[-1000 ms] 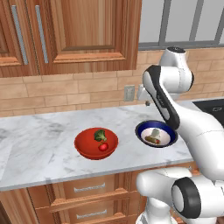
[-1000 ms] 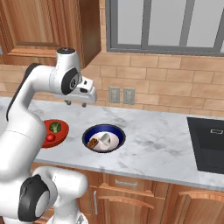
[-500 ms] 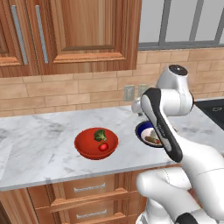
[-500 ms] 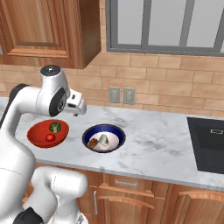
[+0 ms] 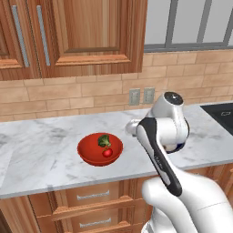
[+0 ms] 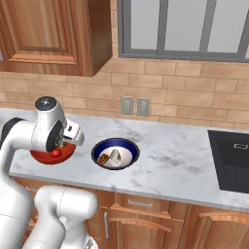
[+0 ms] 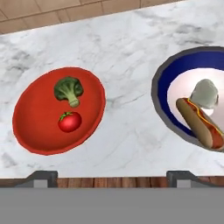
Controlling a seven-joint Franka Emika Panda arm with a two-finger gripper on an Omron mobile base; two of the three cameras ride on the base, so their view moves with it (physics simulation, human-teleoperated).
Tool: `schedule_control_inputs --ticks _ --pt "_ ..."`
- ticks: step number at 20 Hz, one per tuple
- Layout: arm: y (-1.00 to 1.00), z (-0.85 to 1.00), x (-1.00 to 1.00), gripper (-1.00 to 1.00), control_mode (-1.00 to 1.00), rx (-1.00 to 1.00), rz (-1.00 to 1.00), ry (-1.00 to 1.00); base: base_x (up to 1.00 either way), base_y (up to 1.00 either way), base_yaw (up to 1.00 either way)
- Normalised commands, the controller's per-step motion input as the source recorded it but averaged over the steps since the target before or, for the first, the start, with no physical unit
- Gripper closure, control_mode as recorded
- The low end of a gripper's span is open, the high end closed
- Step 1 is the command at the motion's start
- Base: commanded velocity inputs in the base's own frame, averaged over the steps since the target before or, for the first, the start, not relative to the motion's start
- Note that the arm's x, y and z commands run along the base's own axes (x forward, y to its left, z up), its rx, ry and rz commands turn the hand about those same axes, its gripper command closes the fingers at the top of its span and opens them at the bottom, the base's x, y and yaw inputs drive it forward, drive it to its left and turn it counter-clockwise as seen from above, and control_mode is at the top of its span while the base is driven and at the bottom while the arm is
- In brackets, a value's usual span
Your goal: Place the bowl containing the broccoli and tomato in the microwave. Close the microwave door and press the start button to microwave the meal.
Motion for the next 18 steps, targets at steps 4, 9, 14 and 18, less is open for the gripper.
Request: schedule_control_inputs --ticks 4,9,14,18 --pt "0.26 -0.35 0.03 -1.00 -1.00 0.07 0.00 0.16 0.00 0.00 0.00" --pt "0.36 -0.41 0.25 -1.00 -1.00 0.05 0.00 0.21 0.00 0.00 0.00" --pt "0.28 -0.36 0.28 -1.00 -1.00 0.01 0.00 0.21 0.00 0.00 0.00" --pt "0.06 -0.30 0.26 -1.00 -1.00 0.05 0.00 0.02 0.00 0.00 0.00"
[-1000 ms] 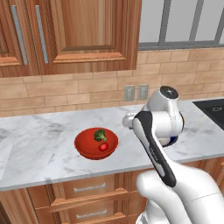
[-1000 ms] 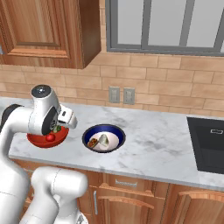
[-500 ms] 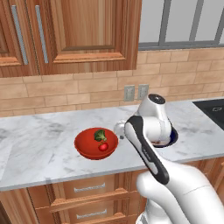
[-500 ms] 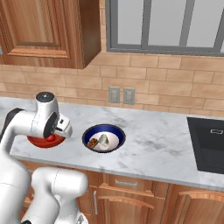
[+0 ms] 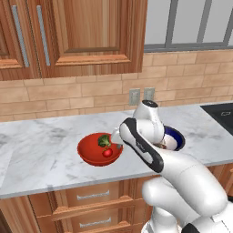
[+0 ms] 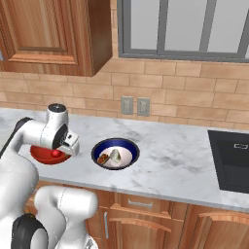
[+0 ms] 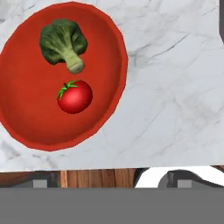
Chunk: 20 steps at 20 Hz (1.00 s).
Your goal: Place the bowl containing the broccoli and tomato in the microwave. Close the microwave door and press the start button to microwave the meal.
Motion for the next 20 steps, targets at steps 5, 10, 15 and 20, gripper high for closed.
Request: schedule_control_inputs --ticks 5,10,15,20 --pt "0.00 -0.30 0.24 -1.00 -1.00 0.09 0.00 -0.01 0.00 0.00 0.00" --pt "0.00 -0.38 0.28 -1.00 -1.00 0.10 0.00 -0.03 0.00 0.00 0.00" --pt "0.00 -0.37 0.30 -1.00 -1.00 0.09 0.00 -0.03 0.00 0.00 0.00" --pt "0.00 -0.29 0.34 -1.00 -1.00 0.06 0.00 -0.03 0.00 0.00 0.00"
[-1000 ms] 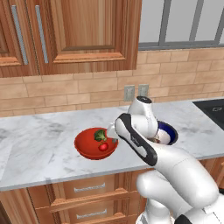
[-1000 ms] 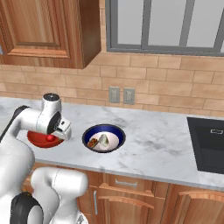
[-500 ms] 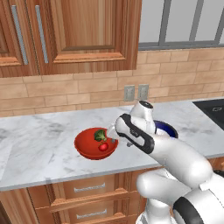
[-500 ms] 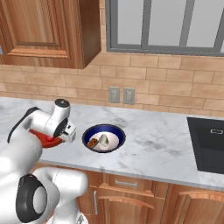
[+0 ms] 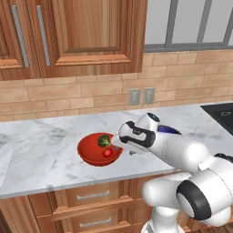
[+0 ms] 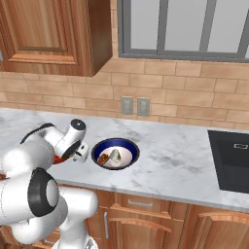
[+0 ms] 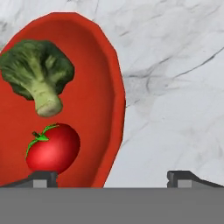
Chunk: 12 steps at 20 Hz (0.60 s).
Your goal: Place the bowl containing the broccoli and tomato in the microwave. Close the microwave door and press the start button to microwave the meal.
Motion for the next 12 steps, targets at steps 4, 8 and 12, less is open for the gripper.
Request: schedule_control_inputs --ticks 4,8,12 --pt "0.00 -0.21 0.35 -1.00 -1.00 0.04 0.00 -0.03 0.00 0.00 0.00" --pt "0.05 -0.17 0.29 -1.00 -1.00 0.00 0.00 0.00 0.00 0.00 0.00" --pt "0.18 -0.14 0.16 -1.00 -1.00 0.00 0.00 0.00 0.00 0.00 0.00"
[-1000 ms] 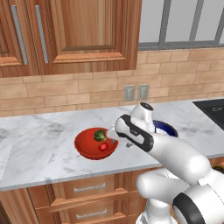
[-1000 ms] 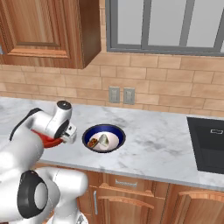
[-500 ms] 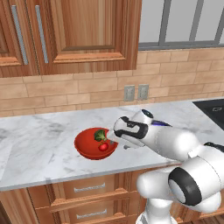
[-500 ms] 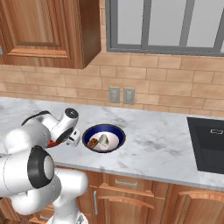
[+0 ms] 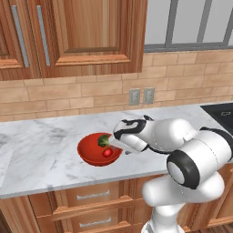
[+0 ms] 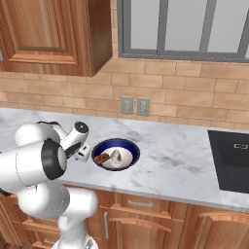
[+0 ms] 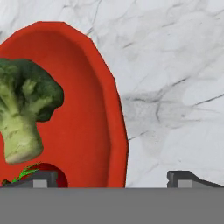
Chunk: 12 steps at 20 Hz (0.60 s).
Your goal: Place the bowl containing the broccoli and tomato in the microwave. Close the microwave door and press the start button to microwave the meal.
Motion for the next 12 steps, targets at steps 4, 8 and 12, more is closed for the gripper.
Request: schedule_control_inputs --ticks 4,8,12 --pt "0.20 -0.15 0.08 1.00 -1.00 0.00 0.00 0.00 0.00 0.00 0.00" --pt "0.22 -0.11 0.01 1.00 -1.00 0.00 0.00 0.00 0.00 0.00 0.00" --pt "0.00 0.00 0.00 1.00 -1.00 0.00 0.00 0.00 0.00 0.00 0.00"
